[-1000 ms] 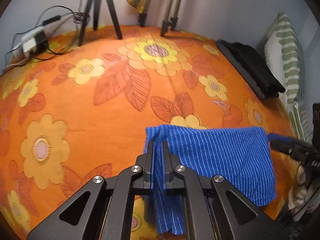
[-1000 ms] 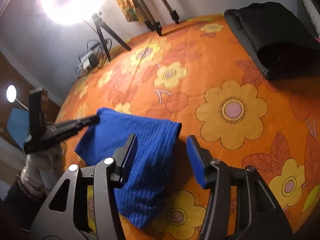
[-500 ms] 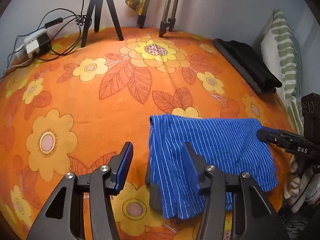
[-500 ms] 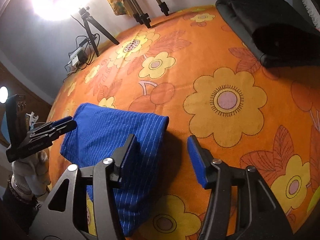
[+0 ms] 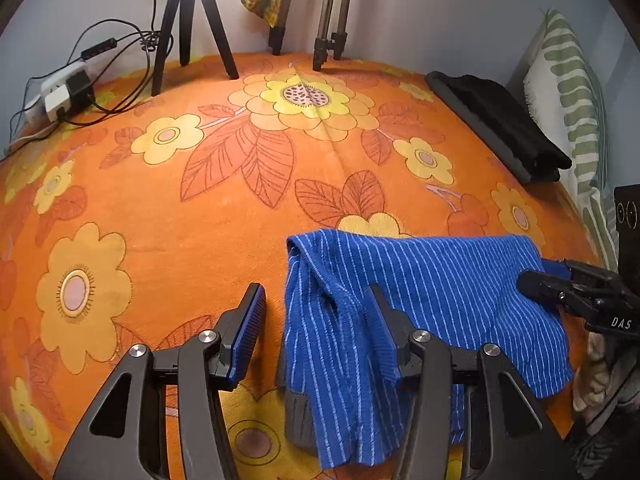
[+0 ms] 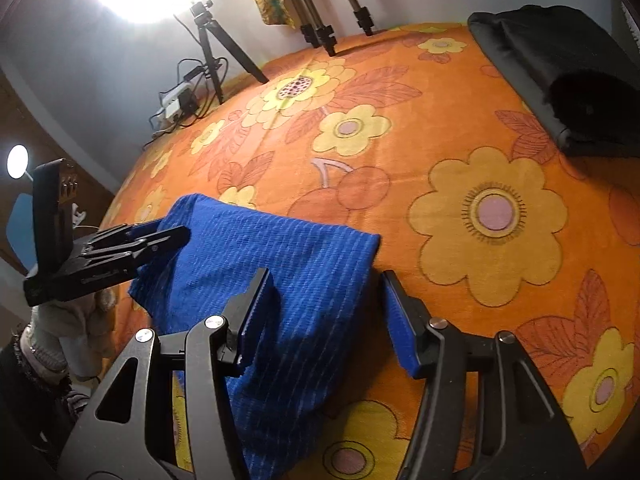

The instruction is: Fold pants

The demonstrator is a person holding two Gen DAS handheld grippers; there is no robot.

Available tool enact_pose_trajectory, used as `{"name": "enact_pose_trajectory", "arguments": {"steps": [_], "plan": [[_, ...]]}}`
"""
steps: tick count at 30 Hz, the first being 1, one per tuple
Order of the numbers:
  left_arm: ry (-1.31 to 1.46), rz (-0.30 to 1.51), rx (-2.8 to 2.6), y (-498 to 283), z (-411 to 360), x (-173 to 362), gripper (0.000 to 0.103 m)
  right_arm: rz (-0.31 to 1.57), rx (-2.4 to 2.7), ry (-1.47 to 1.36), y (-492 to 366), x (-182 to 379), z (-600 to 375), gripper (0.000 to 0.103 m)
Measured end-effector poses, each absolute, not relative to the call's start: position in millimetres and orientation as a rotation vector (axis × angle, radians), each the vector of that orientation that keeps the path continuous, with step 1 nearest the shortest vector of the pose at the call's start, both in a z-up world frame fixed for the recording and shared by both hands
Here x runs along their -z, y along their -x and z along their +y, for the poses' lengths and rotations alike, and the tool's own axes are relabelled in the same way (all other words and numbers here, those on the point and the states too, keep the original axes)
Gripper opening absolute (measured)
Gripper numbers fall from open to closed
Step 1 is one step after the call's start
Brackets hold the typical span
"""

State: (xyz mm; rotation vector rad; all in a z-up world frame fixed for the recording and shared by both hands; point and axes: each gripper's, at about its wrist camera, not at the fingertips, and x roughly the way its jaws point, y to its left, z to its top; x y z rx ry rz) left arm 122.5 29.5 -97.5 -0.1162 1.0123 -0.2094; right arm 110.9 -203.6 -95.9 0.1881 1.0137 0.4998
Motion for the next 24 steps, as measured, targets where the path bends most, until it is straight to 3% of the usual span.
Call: {"name": "enact_pose_trajectory", "arguments": {"steps": [2, 4, 8, 11, 14, 24], "plan": [[0.114, 1.005, 0.210, -123, 27, 98, 0.040, 1.016, -0.510, -0.180, -110, 97, -200, 0.045], [0.126, 1.011, 0.218, -124, 26, 98, 0.024, 1.016, -0.513, -0.175, -109, 97, -197, 0.041], [0.164, 1.011, 0.212, -125, 31, 98, 0.012, 1.028, -0.516, -0.216, -111, 99, -199, 0.027], [0.178, 1.011, 0.213, -124, 30, 98, 0.009, 1.035, -0.520, -0.233, -112, 101, -198, 0.017], [0.162, 1.005, 0.211, -122, 26, 96, 0.008, 1.034, -0.516, -0.215, -111, 99, -193, 0.013], [0.118, 0.948, 0.189, -112, 21, 83, 0.007, 0.959, -0.510, -0.129, -100, 79, -183, 0.012]]}}
